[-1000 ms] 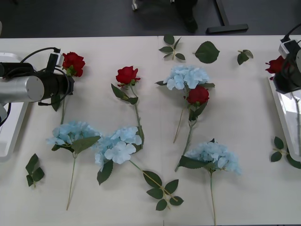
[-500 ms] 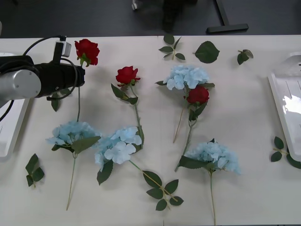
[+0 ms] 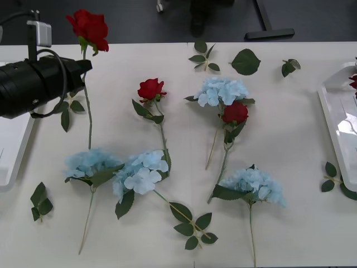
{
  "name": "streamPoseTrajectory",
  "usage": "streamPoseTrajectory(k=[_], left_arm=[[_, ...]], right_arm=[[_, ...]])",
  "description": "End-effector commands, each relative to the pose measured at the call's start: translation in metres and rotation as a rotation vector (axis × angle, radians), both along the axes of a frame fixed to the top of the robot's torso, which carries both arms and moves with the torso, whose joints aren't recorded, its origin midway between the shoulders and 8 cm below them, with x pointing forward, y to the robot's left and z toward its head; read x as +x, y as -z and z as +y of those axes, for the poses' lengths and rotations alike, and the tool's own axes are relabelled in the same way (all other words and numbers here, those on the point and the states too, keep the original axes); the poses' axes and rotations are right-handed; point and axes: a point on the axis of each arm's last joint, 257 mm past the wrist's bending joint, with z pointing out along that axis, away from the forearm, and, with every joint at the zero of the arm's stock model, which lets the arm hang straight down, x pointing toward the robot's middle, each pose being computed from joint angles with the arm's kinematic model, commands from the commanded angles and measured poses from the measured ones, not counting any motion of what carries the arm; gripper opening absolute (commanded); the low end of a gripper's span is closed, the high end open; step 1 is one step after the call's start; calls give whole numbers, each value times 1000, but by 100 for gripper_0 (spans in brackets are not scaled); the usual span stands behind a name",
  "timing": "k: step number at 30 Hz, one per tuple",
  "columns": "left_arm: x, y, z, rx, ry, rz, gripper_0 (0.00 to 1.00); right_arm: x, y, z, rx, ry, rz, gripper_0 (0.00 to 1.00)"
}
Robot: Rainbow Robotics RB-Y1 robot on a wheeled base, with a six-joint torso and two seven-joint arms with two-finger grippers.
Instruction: Place the red flowers into the right box and the blue flowers into the left box. If a person shows an open palm, hand one flower to the person first, then continue sorting.
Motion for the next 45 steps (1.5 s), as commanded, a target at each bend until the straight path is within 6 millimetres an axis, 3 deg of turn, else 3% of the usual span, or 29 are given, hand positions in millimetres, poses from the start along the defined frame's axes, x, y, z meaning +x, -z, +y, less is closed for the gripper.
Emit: streamPoseTrajectory(k=[1,4,9,11,12,17,21,23,25,31,36,39,45], left_arm=[[-24,-61,-8,-44,45,-99,0],[-40,-75,-29,-80,93,-124,0],[-59,-85,-62,-96,141,-188,0],[-64,-85,-70,-99,149,-203,0],[-70,-87,-81,-117,163,-218,0],[-90,-100,-122,-281,218,-229,0],[-101,-107,-156,-459,228,-245,0],[-107,-113,-172,-532,234,-256,0],[-113,-117,-191,-601,242,-263,0],[-130,-125,-229,-666,295,-265,0],[-121,-120,-250,-661,272,-296,0],[-109,-115,-261,-654,243,-315,0],[-98,-108,-269,-622,228,-323,0]], right_arm=[[17,-23,10,28,2,-60,90],[16,-26,7,34,-3,-57,100],[11,-34,10,122,-35,-11,100],[11,-44,13,149,-59,-7,100],[11,-58,17,175,-102,4,100],[-4,-83,42,299,-233,72,100],[-28,-91,89,459,-396,165,100],[-40,-88,118,556,-481,203,100],[-59,-81,162,722,-578,240,100],[-102,-68,262,1022,-794,293,100],[-131,-79,339,1198,-931,286,100],[-154,-96,377,1308,-991,316,100],[-187,-118,421,1431,-1096,356,100]])
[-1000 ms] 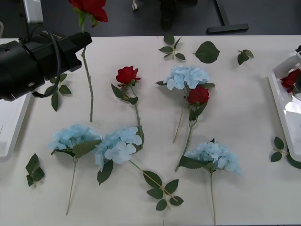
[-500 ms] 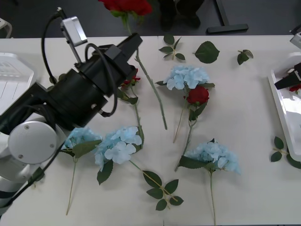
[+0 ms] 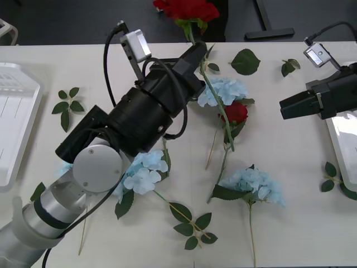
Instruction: Place the red flowers into the right box and the blue flowers into the left box. If a person shows an open palm, hand one flower to the person first, then continue sorting.
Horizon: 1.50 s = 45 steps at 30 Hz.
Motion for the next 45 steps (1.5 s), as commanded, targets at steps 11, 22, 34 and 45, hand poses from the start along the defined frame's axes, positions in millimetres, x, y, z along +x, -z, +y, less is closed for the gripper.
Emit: streamPoseTrajectory(k=[11,22,34,45], left_arm=[[-6,-24,-16,9,-1,-78,0],[-6,-24,-16,9,-1,-78,0],[-6,-24,-16,9,-1,-78,0],[-6,-24,-16,9,-1,-78,0]], right_arm=[[-35,7,71,34,-179,-49,100],[-43,17,126,103,-199,-33,100],[-37,27,143,94,-162,-31,0],[-39,28,138,79,-155,-8,0]])
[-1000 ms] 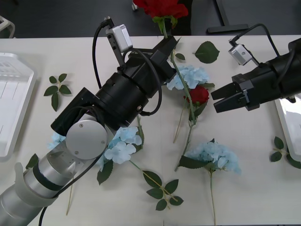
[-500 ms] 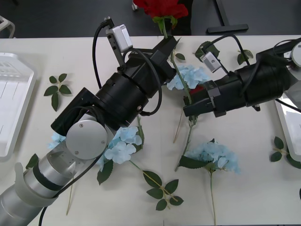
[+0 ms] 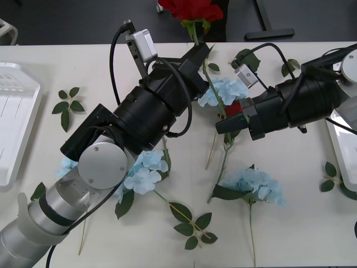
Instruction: Place the red flowers into the right box and the blue flowers into the left box. If a person shows an open palm, hand one flower to the person first, then continue sorting.
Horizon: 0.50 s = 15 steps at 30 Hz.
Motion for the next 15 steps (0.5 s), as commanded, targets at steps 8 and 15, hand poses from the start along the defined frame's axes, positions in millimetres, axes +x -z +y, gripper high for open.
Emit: streamPoseTrajectory(k=[8,15], left_arm=[[-10,-26,-12,-23,20,-53,91],[-10,-26,-12,-23,20,-53,100]], right_arm=[[-11,-2,6,-5,-9,32,0],[-10,-4,4,-3,0,41,0]])
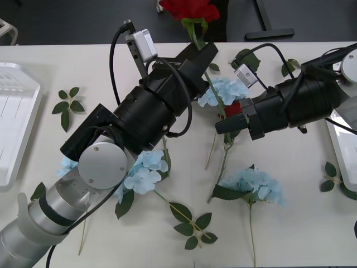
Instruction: Place the red flowers into the right box and the blue flowers into the left box. If a person shows an open palm, hand one flower to the person first, then continue sorting.
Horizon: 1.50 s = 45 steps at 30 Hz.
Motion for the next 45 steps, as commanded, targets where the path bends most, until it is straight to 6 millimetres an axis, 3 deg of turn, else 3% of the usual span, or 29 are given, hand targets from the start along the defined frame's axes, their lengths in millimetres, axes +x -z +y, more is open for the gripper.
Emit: streamPoseTrajectory(k=[1,6,10,19,20,24,29,30,31,34,40,45], left_arm=[[-10,-25,-12,-22,20,-53,100],[-10,-25,-12,-22,20,-53,100],[-10,-25,-12,-22,20,-53,100],[-10,-25,-12,-22,20,-53,100],[-4,-17,-8,-19,6,-35,100],[1,-22,6,-25,17,-18,100],[2,-15,33,21,114,70,100],[2,-10,39,41,133,91,100],[0,-2,49,74,166,123,100],[-5,17,74,169,213,172,100],[-28,51,125,411,302,282,100],[-69,80,177,573,341,456,100]], right_arm=[[-8,-4,2,-3,-7,14,0],[-7,-4,-4,-14,3,19,0],[0,2,-24,-69,46,36,0],[34,25,-116,-311,280,105,0],[39,31,-135,-355,321,117,0],[65,51,-233,-570,504,91,0],[73,38,-330,-655,706,145,0],[73,35,-353,-680,754,149,0],[72,29,-392,-731,833,149,0],[65,22,-453,-799,954,156,0],[35,35,-516,-839,1080,262,0],[19,66,-563,-972,1152,265,0]])
